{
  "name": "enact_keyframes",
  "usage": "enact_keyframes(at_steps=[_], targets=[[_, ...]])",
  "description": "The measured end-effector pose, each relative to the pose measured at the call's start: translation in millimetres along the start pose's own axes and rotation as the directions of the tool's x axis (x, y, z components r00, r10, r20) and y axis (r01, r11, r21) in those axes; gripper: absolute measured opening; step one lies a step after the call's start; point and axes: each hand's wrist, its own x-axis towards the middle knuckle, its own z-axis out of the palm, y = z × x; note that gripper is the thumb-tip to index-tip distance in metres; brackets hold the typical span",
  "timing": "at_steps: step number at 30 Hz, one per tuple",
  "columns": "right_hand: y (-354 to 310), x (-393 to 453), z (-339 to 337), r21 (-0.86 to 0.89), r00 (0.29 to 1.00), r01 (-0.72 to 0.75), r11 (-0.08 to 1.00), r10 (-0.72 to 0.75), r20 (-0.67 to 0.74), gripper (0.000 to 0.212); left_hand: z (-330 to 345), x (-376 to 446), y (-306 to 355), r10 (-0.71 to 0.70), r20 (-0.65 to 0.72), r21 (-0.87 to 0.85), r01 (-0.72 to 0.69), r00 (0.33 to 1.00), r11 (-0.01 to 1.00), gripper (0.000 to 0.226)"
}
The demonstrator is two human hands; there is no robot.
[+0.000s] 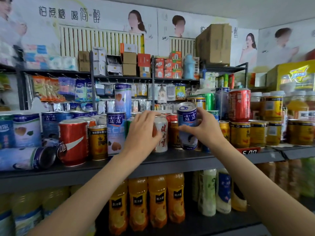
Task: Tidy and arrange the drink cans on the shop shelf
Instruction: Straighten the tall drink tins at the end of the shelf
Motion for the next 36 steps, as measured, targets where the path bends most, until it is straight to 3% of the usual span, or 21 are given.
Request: enact_keyframes(at_steps=[5, 7, 9, 12, 15, 18, 22, 26, 28, 30, 32, 34, 36], targets=[[-2.7, 13.1, -6.3, 0.077, 0.995, -0.079, 0.994, 0.083, -0.052, 0.055, -10.4, -1.6, -17.0, 0.019, -0.123, 0.167, 0.002, 0.992, 0.986, 0.041], [-13.4, 16.6, -1.6, 0.134, 0.999, -0.032, 0.99, 0.036, -0.03, 0.057, -14.4, -7.8, -23.7, -0.021, -0.216, 0.093, 0.041, 0.976, 0.995, 0.036], [-29.9, 16.7, 7.6, 0.197, 0.999, 0.027, 0.98, -0.032, 0.025, 0.058, -21.4, -15.3, -26.7, -0.095, -0.273, -0.099, 0.07, 0.957, 0.993, 0.031], [-62.6, 10.9, 29.0, 0.318, 0.984, 0.073, 0.945, -0.119, 0.129, 0.06, -37.7, -28.5, -23.3, -0.15, -0.134, -0.394, 0.086, 0.98, 0.915, 0.037], [-91.8, 4.9, 57.3, 0.345, 0.961, 0.143, 0.927, -0.214, 0.174, 0.059, -52.9, -36.6, -30.4, -0.172, 0.022, -0.542, 0.156, 0.985, 0.826, 0.05], [-112.1, -0.8, 82.4, 0.362, 0.943, 0.164, 0.918, -0.254, 0.217, 0.059, -71.4, -42.8, -49.1, -0.251, 0.002, -0.541, 0.212, 0.968, 0.814, 0.061], [-145.7, -4.2, 109.1, 0.421, 0.932, 0.164, 0.892, -0.28, 0.229, 0.058, -114.1, -46.3, -75.7, -0.253, 0.023, -0.468, 0.234, 0.967, 0.852, 0.07], [-193.1, -4.5, 144.3, 0.493, 0.915, 0.187, 0.85, -0.333, 0.226, 0.067, -178.9, -51.4, -123.0, -0.208, 0.044, -0.437, 0.206, 0.977, 0.875, 0.049], [-209.4, -6.5, 163.6, 0.43, 0.891, 0.23, 0.873, -0.366, 0.267, 0.067, -209.4, -65.0, -158.6, -0.196, 0.076, -0.299, 0.209, 0.978, 0.931, 0.039], [-217.9, -10.5, 180.5, 0.297, 0.865, 0.315, 0.901, -0.402, 0.302, 0.063, -228.6, -79.3, -194.5, -0.246, 0.278, 0.112, 0.223, 0.928, 0.968, 0.04], [-220.8, -13.6, 194.2, 0.164, 0.846, 0.379, 0.911, -0.413, 0.336, 0.065, -232.7, -84.7, -220.7, -0.346, 0.524, 0.519, 0.03, 0.778, 0.854, 0.057], [-221.8, -16.5, 204.1, 0.093, 0.843, 0.382, 0.919, -0.388, 0.371, 0.064, -227.8, -81.3, -229.6, -0.385, 0.646, 0.652, -0.214, 0.659, 0.727, 0.07], [-222.0, -18.6, 209.2, 0.066, 0.85, 0.367, 0.928, -0.363, 0.383, 0.062, -220.6, -75.8, -233.9, -0.363, 0.672, 0.678, -0.337, 0.646, 0.654, 0.073]])
